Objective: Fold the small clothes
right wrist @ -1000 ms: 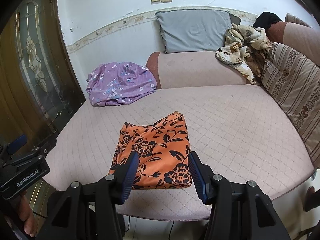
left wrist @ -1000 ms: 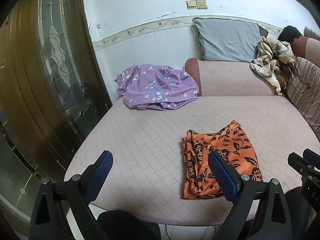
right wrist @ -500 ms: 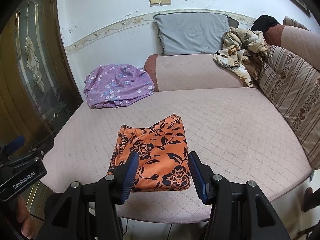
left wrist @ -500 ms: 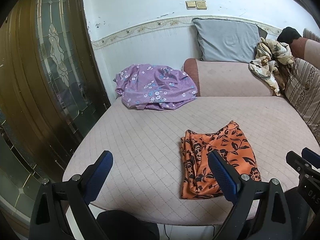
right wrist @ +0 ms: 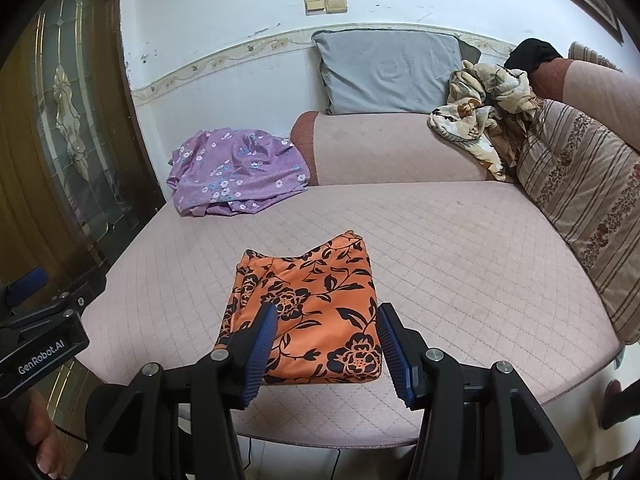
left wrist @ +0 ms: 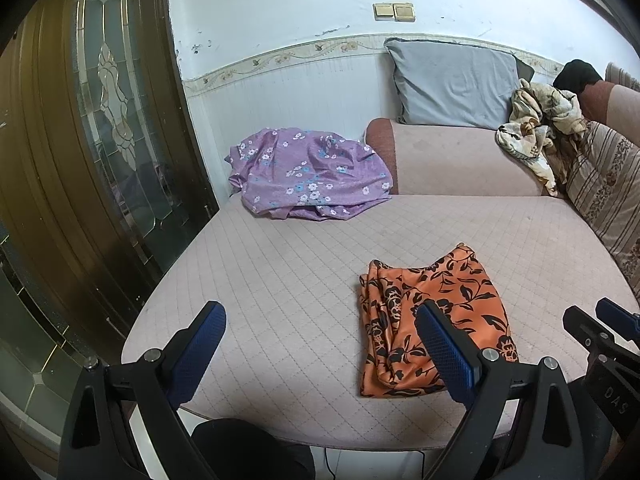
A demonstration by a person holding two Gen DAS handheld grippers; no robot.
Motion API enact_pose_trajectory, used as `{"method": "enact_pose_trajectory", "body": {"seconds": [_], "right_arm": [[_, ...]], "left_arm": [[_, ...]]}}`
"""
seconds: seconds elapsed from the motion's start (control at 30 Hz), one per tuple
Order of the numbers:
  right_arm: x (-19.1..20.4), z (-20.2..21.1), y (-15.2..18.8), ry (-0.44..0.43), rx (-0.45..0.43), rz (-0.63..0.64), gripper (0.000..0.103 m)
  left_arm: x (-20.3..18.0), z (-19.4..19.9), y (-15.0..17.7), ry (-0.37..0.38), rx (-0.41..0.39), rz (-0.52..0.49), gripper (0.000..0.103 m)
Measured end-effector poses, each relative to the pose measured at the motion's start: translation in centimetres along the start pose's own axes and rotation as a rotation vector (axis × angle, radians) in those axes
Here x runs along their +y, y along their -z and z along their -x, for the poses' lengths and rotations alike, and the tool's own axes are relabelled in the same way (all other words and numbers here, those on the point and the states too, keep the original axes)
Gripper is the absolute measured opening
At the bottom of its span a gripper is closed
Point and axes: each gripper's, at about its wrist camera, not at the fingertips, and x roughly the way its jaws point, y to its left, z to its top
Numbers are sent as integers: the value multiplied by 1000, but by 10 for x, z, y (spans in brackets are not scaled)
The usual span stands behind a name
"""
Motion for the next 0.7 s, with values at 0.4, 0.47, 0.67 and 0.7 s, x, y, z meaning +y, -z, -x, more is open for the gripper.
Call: {"method": "enact_pose_trajectory", "body": {"seconds": [0.4, 0.47, 0.67, 0.7], "right_arm": [[2, 4, -1, 4, -12, 7, 55], [1, 5, -2, 3, -14, 6, 55], [2, 10, -2, 4, -23, 11, 55], [2, 11, -2, 4, -25, 11, 55]], "left_arm": [[5, 1, 0, 12, 5, 12, 96], [5, 3, 0, 11, 1, 12, 96], [7, 9, -1, 18, -10, 13, 96], [7, 9, -1, 19, -11, 14, 96]]}}
